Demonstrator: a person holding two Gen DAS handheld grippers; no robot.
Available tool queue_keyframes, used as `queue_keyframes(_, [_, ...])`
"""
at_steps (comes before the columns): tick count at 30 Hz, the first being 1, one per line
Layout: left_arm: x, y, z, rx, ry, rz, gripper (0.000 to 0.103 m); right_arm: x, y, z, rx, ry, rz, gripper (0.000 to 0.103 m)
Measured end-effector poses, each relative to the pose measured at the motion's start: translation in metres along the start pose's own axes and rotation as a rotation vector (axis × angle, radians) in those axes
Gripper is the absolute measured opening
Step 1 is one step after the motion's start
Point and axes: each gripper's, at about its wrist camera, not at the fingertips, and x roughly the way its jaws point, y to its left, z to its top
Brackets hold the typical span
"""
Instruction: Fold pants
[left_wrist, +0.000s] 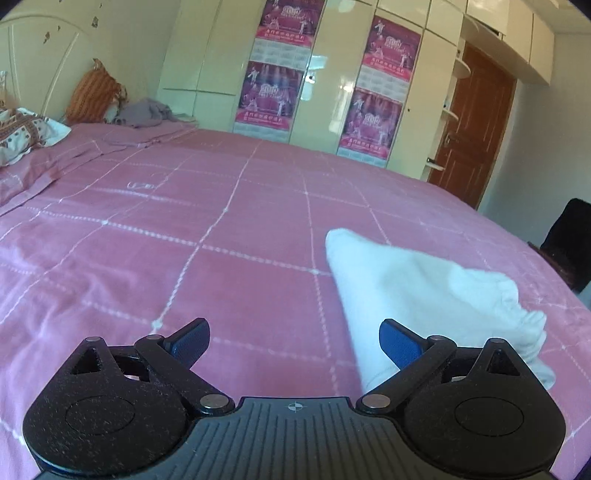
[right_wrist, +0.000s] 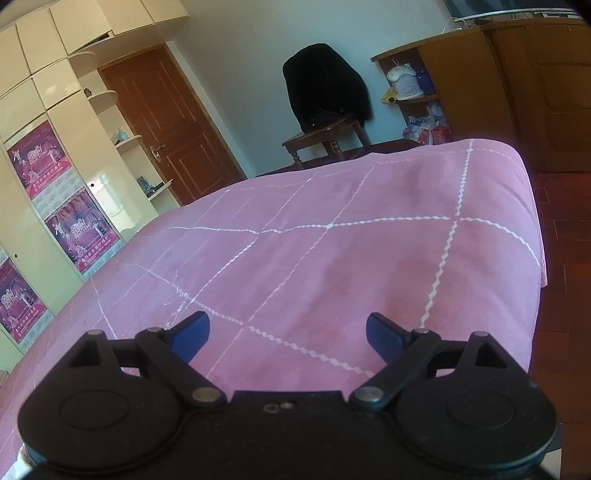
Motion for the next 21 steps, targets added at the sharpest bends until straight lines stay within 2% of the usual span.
queue_keyframes(2, [0.002,0.000,-0.014,0.022,0.026,-0.018,0.098,0.002,0.005,-0.002,-0.022,0.004,-0.007,0.092])
queue_keyframes(4, [0.012,-0.018,-0.023,0.064,0.050,-0.042,0.098,0.002,0.010,-0.003,-0.044,0.008,-0.014,0.092])
queue_keyframes(6, [0.035,-0.038,-0.014,0.098,0.075,-0.059,0.098,0.002,0.014,-0.005,-0.067,0.012,-0.018,0.092])
queue_keyframes(9, [0.060,-0.051,-0.013,0.164,0.125,-0.028,0.097,0.001,0.018,-0.006,-0.090,0.021,-0.020,0.092])
queue_keyframes(12, [0.063,-0.045,-0.004,0.125,0.071,0.001,0.097,-0.003,0.021,-0.007,-0.112,0.024,-0.005,0.092])
queue_keyframes(15, [0.070,-0.035,-0.010,0.091,0.093,-0.011,0.098,-0.006,0.027,-0.009,-0.139,0.048,0.029,0.090])
queue_keyframes(16, [0.071,-0.037,-0.014,0.114,0.093,-0.008,0.098,-0.008,0.032,-0.010,-0.153,0.078,0.053,0.081])
queue_keyframes(17, [0.072,-0.040,-0.017,0.130,0.092,-0.003,0.098,-0.011,0.042,-0.014,-0.172,0.130,0.125,0.075])
queue_keyframes(19, [0.071,-0.040,-0.017,0.120,0.076,-0.001,0.097,-0.028,0.072,-0.032,-0.212,0.225,0.323,0.075])
queue_keyframes(20, [0.065,-0.038,-0.018,0.099,0.034,-0.015,0.088,-0.037,0.088,-0.042,-0.236,0.251,0.394,0.079])
queue_keyframes(21, [0.060,-0.038,-0.018,0.088,0.005,-0.033,0.085,-0.044,0.104,-0.053,-0.248,0.288,0.454,0.082])
